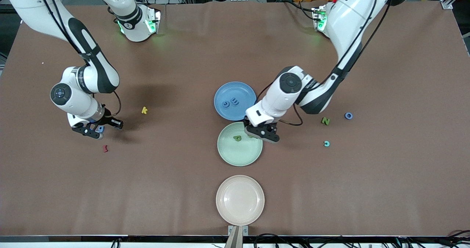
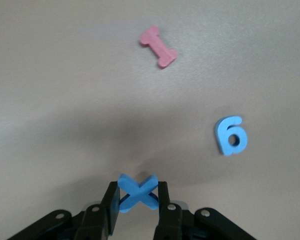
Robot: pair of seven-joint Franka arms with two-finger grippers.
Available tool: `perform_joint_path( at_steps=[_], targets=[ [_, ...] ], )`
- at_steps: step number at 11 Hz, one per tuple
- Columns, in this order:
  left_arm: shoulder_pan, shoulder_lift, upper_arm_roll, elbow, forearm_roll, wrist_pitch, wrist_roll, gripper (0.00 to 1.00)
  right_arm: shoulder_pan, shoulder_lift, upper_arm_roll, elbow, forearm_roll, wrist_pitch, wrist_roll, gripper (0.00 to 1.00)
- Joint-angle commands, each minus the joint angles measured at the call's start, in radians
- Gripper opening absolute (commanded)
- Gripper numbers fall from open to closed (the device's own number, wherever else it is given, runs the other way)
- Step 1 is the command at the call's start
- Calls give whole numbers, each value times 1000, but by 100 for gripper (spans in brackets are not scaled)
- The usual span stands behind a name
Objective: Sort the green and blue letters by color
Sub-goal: 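Drop the B on the green plate while the right gripper places blue x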
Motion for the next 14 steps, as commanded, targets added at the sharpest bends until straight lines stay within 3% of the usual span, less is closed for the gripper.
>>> perform_joint_path(
  at_steps=[1,3,4,8,13,14],
  targets=[
    [-85,90,55,123,-17,-5,-40,26,127,-93,8,-17,-3,-84,172,0],
    [-154,113,119,146,-20,-5,-42,70,248,-94,8,-3,-1,-86,312,0],
    [-159,110,132,146,-14,-5,-37,100,304,-93,9,3,-1,-85,369,0],
    [-136,75,132,139,-11,-8,-42,100,532,-55,12,63,0,-86,611,0],
    [-65,-69,134,120,-3,-434,-14,100,703,53,81,207,0,-86,812,0],
    [-16,-92,132,96,20,-485,97,100,709,83,121,244,-1,-86,864,0]
  ],
)
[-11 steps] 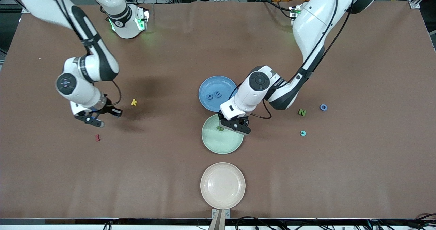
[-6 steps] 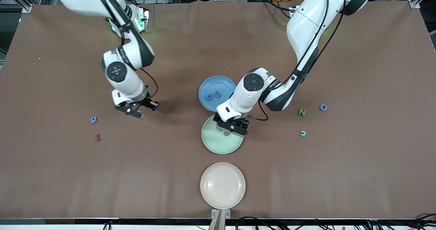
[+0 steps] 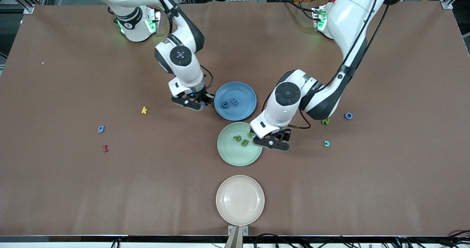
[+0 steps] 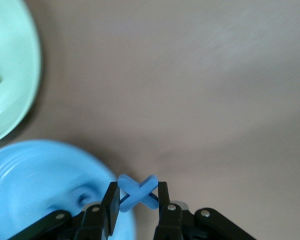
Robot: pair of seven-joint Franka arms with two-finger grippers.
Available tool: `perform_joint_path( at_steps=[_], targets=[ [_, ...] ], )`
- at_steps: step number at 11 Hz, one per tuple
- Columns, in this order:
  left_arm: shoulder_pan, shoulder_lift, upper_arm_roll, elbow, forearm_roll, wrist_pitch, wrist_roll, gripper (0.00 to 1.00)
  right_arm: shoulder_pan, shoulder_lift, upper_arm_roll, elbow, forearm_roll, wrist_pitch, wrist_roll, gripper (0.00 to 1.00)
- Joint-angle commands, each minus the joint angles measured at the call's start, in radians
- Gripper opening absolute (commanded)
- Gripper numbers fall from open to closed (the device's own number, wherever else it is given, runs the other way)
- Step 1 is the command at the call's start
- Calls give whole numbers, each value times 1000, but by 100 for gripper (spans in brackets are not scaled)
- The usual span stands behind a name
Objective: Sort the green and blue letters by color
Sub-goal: 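Drop the B on the green plate while the right gripper places blue x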
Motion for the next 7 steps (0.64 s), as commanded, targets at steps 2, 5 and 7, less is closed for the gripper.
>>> perform_joint_path(
  at_steps=[2,5,7],
  targets=[
    [143,-131,-6,-142,22,-117,263,100,48,140,98,165,-2,-11,158,0],
    [219,-205,-9,-270,23,-73,365,100,81,166,99,195,-2,-20,207,99],
    [325,-262,-30,-421,22,65,481,100,52,154,99,198,-10,-96,177,100]
  ],
)
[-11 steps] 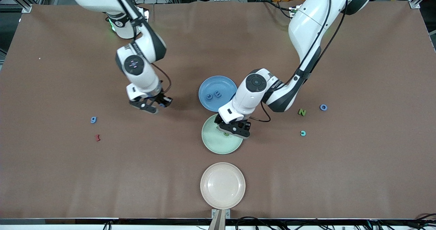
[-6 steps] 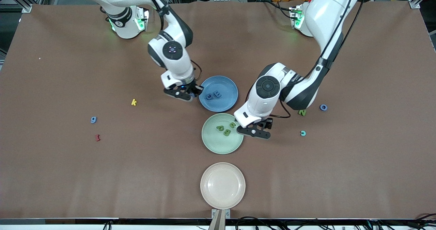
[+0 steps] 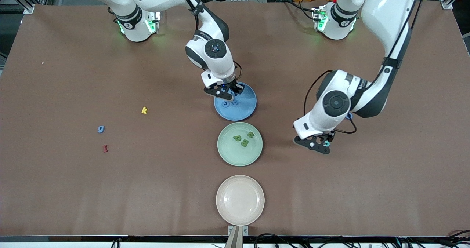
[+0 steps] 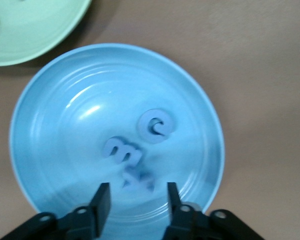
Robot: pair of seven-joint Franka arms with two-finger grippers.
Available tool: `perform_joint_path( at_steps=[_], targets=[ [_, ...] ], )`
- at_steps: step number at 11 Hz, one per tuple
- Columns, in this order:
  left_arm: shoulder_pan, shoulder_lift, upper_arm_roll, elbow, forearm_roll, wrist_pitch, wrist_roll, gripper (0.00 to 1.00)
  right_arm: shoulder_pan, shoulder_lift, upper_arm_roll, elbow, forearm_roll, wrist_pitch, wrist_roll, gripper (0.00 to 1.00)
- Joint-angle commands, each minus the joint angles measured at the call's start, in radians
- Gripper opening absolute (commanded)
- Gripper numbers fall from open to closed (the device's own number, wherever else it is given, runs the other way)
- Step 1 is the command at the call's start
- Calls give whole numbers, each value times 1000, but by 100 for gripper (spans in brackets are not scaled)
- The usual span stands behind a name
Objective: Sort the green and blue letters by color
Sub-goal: 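Drop the B on the green plate while the right gripper places blue x, then grasp the green N with the left gripper while the right gripper reaches 6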
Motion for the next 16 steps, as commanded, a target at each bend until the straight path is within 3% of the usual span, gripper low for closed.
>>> perform_joint_path(
  at_steps=[1,3,7,9,12,15,16],
  targets=[
    [160,-119,-54,-275,13,198,120,100,-57,-11,4,24,-10,-111,-34,100],
    [211,-117,-65,-371,13,301,128,100,-147,-31,3,20,-12,-169,-92,100],
    [213,-123,-62,-439,15,316,128,100,-385,-60,-6,5,-18,-192,-362,100],
    [239,-117,-61,-478,51,388,126,100,-492,-85,-35,-1,-19,-192,-520,100],
    [259,-106,-61,-483,68,407,126,96,-652,-112,-51,-22,-41,-192,-811,100],
    [259,-95,-61,-483,70,407,125,93,-712,-134,-141,-67,-113,-183,-1003,100],
    [259,-94,-61,-485,70,407,123,93,-744,-138,-146,-78,-122,-180,-1060,100]
  ],
)
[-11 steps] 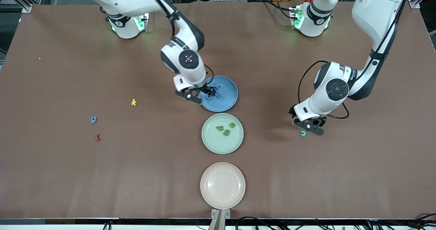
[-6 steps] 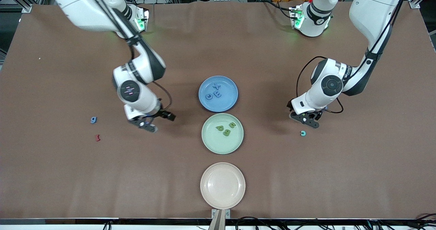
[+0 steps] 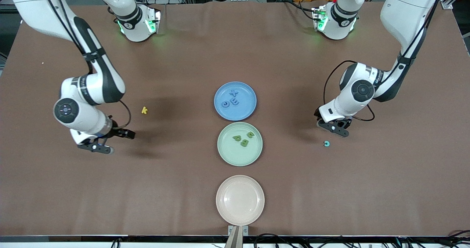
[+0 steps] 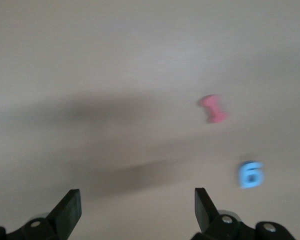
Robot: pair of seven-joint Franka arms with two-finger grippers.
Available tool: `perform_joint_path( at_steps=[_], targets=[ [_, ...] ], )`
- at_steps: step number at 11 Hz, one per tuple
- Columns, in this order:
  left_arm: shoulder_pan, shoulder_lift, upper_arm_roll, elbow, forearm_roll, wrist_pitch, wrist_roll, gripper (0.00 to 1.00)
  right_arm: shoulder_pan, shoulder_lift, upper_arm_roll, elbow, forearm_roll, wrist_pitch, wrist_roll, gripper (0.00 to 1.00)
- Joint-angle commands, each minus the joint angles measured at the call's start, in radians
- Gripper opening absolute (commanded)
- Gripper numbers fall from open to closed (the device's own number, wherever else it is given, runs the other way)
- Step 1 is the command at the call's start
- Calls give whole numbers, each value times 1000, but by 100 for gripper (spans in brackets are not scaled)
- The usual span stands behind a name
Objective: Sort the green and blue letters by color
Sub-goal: 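Grasp the green N with the left gripper while the right gripper reaches 6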
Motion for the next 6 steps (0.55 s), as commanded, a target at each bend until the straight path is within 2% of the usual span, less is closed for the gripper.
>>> perform_joint_path(
  at_steps=[1,4,5,6],
  targets=[
    [7,-12,-5,-27,22,20,-1,93,-83,-61,-23,-75,-47,14,-174,100],
    [12,-12,-4,-37,22,20,-1,87,-177,-82,-23,-96,-47,38,-319,100],
    [16,-10,-4,-40,22,20,-1,86,-194,-82,-23,-134,-47,105,-325,100],
    [15,-10,-4,-40,22,20,-1,80,-211,-79,-23,-180,-47,189,-331,100]
  ],
)
